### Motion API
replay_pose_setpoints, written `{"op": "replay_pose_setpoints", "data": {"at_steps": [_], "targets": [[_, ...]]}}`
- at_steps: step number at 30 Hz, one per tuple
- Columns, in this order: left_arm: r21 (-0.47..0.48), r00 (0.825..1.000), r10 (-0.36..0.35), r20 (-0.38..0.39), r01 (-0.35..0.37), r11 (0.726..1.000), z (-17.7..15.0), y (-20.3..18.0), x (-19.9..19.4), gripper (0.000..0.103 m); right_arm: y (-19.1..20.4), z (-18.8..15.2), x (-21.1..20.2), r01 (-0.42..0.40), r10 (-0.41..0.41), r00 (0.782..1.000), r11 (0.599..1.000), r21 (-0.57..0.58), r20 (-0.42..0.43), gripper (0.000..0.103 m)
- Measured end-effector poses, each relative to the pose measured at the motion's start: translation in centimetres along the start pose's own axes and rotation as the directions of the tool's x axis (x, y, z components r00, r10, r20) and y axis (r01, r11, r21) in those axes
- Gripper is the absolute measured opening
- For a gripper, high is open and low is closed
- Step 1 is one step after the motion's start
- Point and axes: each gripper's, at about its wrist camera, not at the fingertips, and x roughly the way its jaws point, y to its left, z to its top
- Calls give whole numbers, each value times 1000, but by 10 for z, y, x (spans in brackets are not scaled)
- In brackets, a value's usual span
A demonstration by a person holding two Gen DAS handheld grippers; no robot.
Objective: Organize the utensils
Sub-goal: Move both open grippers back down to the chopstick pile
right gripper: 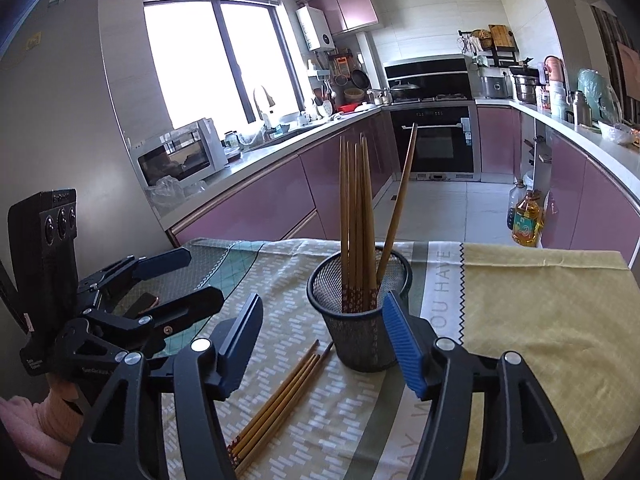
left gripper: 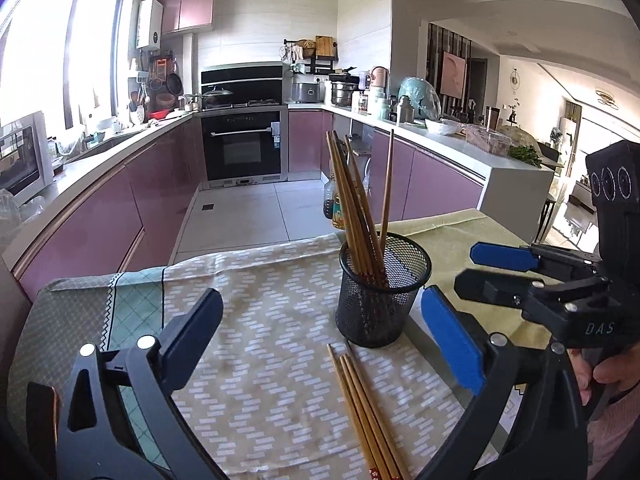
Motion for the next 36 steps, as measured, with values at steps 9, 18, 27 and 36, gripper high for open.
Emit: {"op": "replay_pose_setpoints", "data": {"at_steps": [9,18,27,36], "targets": [[-14,994,65,-83,-67,998,-38,18,0,98,11,-51,24,-6,6,989,1000,-1,-150,72],[-8,976,49,-213,-52,999,-83,25,10,95,25,-80,41,9,-17,972,999,-37,-234,72],[2,966,37,-257,-38,999,-97,24,13,89,39,-89,54,50,-81,958,992,-118,-274,67],[8,961,40,-275,-39,999,-99,28,15,87,38,-97,63,70,-109,944,989,-134,-311,63]]}}
